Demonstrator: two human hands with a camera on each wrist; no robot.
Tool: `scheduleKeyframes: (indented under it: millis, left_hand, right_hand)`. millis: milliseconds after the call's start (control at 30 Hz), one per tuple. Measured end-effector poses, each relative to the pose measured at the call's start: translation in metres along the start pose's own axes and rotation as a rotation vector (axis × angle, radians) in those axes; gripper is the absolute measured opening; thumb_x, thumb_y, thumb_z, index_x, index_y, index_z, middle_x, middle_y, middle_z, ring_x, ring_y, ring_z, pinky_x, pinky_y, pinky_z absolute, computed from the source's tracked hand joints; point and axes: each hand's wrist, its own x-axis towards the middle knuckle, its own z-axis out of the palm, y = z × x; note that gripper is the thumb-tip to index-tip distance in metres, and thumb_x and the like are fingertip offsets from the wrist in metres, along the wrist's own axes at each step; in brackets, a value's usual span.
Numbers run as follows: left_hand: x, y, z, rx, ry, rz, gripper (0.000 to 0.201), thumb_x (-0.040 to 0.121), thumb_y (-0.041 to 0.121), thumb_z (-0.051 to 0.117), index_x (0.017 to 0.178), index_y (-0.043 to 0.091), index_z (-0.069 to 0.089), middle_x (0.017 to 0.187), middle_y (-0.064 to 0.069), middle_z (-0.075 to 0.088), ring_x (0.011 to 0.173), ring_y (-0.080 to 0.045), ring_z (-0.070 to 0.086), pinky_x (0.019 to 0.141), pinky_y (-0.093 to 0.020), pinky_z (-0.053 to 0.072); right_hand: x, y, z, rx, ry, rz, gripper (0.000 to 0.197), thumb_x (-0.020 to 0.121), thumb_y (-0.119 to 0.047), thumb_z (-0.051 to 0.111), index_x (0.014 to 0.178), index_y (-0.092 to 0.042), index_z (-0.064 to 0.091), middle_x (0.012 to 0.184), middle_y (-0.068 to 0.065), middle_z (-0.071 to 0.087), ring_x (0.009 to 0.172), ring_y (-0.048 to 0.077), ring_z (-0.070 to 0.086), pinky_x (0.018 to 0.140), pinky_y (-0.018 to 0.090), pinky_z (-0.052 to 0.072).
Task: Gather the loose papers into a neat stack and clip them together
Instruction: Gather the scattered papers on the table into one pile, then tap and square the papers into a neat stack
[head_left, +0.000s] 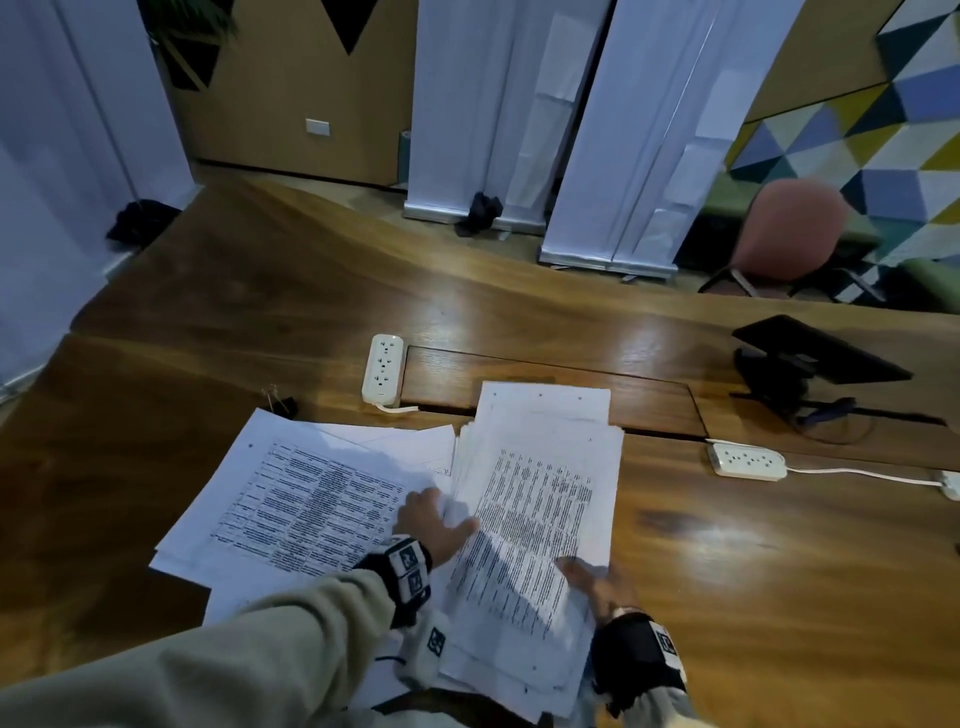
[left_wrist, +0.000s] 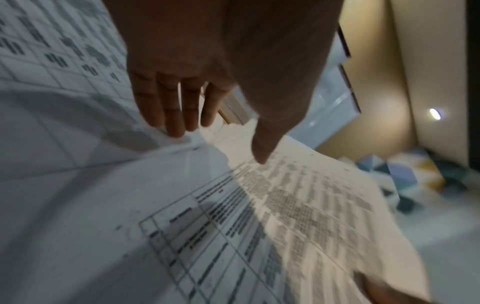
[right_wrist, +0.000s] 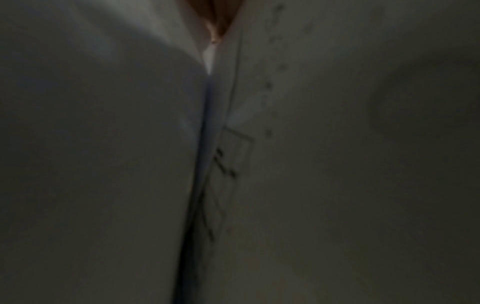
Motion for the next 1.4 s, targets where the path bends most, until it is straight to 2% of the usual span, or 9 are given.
scheduleKeyframes:
  millis: [67,200,367,533,633,800,1067,1233,1400]
  left_hand:
    - [0.0,0.005,-0.021,-0.325,-0.024,-0.005,0.082,0.073,0.047,0.07,0.14,0.015,0.034,0.137,-0.006,0.045,0.124,-0.029,0.05,0.102,-0.039,0.043]
    - [-0.014,0.036,-0.069,-0.737,-0.162,0.088,0.017,0.081,0.005,0.066,0.095,0.012,0.061,0.098,-0.007,0.068,0.088,-0.019,0.064,0.08,-0.031,0.052]
    - [-0.046,0.071,-0.119,-0.81,-0.012,0.383,0.03,0.084,-0.006,0.06,0.109,0.011,0.062,0.098,0.008,0.071,0.086,0.001,0.068,0.078,-0.015,0.054]
    - [-0.054,0.064,-0.14,-0.829,0.126,0.464,0.046,0.084,-0.002,0.062,0.12,0.025,0.052,0.113,0.014,0.067,0.103,0.01,0.062,0.087,-0.009,0.049]
    - [-0.05,0.045,-0.139,-0.754,0.17,0.386,0.079,0.075,0.02,0.066,0.145,0.023,0.03,0.145,-0.001,0.048,0.134,-0.015,0.045,0.11,-0.036,0.04]
    - [-0.051,0.031,-0.125,-0.723,0.177,0.343,0.06,0.089,-0.001,0.052,0.144,0.019,0.035,0.136,-0.004,0.055,0.125,-0.025,0.053,0.103,-0.036,0.043]
    - [-0.06,0.039,-0.129,-0.797,0.08,0.379,0.099,0.061,0.04,0.073,0.147,0.025,0.025,0.134,0.0,0.056,0.117,-0.023,0.057,0.108,-0.051,0.041]
    - [-0.082,0.075,-0.165,-0.95,0.338,0.621,0.054,0.073,0.048,0.062,0.121,0.026,0.05,0.119,0.007,0.059,0.11,-0.006,0.058,0.099,-0.034,0.044]
    - [-0.102,0.112,-0.204,-0.205,0.912,1.186,0.061,0.083,0.039,0.066,0.129,0.004,0.046,0.128,-0.01,0.052,0.116,-0.024,0.053,0.098,-0.044,0.046]
  right_hand:
    - [-0.01,-0.012,-0.004,0.084,-0.113,-0.062,0.093,0.034,-0.026,0.089,0.113,0.01,0.058,0.121,0.016,0.056,0.081,0.007,0.067,0.057,0.004,0.048]
    - [-0.033,-0.049,0.005,0.109,-0.117,-0.249,0.025,0.07,0.006,0.074,0.087,-0.008,0.061,0.113,0.012,0.058,0.104,0.014,0.053,0.069,0.007,0.048]
    - [-0.037,-0.075,0.016,0.133,-0.057,-0.295,0.042,0.084,0.001,0.061,0.124,0.002,0.052,0.125,0.015,0.058,0.101,0.008,0.061,0.094,0.029,0.046]
    - [-0.045,-0.094,0.029,0.051,-0.039,-0.52,0.027,0.077,-0.009,0.072,0.097,-0.019,0.059,0.11,-0.004,0.055,0.099,0.008,0.052,0.087,0.018,0.035]
    - [-0.048,-0.095,0.043,0.165,-0.029,-0.614,0.038,0.066,0.002,0.078,0.1,-0.001,0.061,0.096,-0.001,0.064,0.067,-0.01,0.064,0.064,0.008,0.047]
    - [-0.038,-0.086,0.06,0.308,-0.002,-0.596,0.054,0.064,0.008,0.076,0.113,-0.005,0.056,0.087,-0.01,0.069,0.079,0.002,0.067,0.064,0.012,0.053]
    - [-0.043,-0.095,0.069,0.284,-0.004,-0.674,0.053,0.065,0.02,0.069,0.088,-0.026,0.055,0.091,-0.005,0.063,0.081,-0.002,0.062,0.06,0.006,0.05]
    - [-0.039,-0.089,0.068,0.25,-0.019,-0.609,0.042,0.067,0.023,0.065,0.077,-0.019,0.063,0.063,-0.018,0.072,0.061,-0.004,0.066,0.056,0.011,0.052]
    - [-0.041,-0.088,0.067,0.291,-0.071,-0.598,0.04,0.068,0.024,0.063,0.08,-0.014,0.063,0.065,-0.015,0.073,0.062,-0.002,0.068,0.055,0.013,0.053]
